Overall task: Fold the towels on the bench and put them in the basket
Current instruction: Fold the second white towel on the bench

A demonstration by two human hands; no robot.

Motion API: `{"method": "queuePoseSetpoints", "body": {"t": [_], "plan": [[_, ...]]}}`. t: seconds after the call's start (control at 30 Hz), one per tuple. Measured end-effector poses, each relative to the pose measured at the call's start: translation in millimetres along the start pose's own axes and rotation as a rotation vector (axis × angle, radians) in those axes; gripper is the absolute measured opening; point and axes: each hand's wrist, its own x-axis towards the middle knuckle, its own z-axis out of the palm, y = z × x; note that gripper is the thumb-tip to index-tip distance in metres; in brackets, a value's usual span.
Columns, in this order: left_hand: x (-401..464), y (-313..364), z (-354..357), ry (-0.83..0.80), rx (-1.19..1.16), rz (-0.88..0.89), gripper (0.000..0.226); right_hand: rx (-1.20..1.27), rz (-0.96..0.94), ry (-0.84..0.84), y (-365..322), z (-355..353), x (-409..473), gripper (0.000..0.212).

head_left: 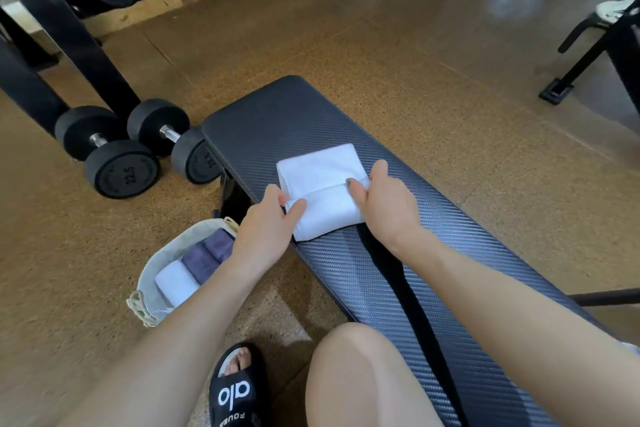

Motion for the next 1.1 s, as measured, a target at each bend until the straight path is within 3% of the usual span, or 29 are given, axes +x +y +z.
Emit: {"method": "queuePoseSetpoints", "body": {"t": [0.07,0.17,0.23,0.3,0.43,0.57,0.67,0.8,0.9,1.1], "plan": [[0.0,1.7,-1.6,0.102,0.158,0.095,0.029,-0.011,-0.041,0.094,-0.3,3.7,-3.2,0.037],[3.4,10.2,-2.7,0.264,0.540,0.524,0.022,-0.039,-0.162,0.190,-0.6,7.7,-1.8,0.026],[1.9,15.8,-0.3,0.150,0.599,0.762,0.015,-0.142,-0.273,0.269,0.8,9.0,1.4,0.020],[-4.5,15.6,1.4,0.057,0.573,0.836,0.021,-0.208,-0.348,0.325,3.7,9.6,5.7,0.019],[-10.3,13.6,2.2,0.016,0.616,0.781,0.043,-0.214,-0.578,0.328,11.8,1.4,3.1,0.023],[-11.4,19.0,8.0,0.046,0.698,0.760,0.048,-0.254,-0.901,0.114,23.2,-19.3,-8.7,0.036],[-11.1,22.6,13.1,0.079,0.712,0.746,0.042,-0.317,-0.920,0.002,33.2,-24.7,0.1,0.050],[-10.5,23.7,6.2,0.114,0.715,0.697,0.030,-0.189,-0.933,-0.041,34.9,-28.2,9.8,0.039],[-11.1,24.9,-10.6,0.025,0.584,0.586,0.029,-0.054,-0.839,-0.130,31.1,-39.1,8.2,0.032],[-10.0,12.6,-30.7,-0.109,0.046,0.274,0.019,0.360,-0.361,-0.326,22.7,-43.1,10.5,0.015]]}}
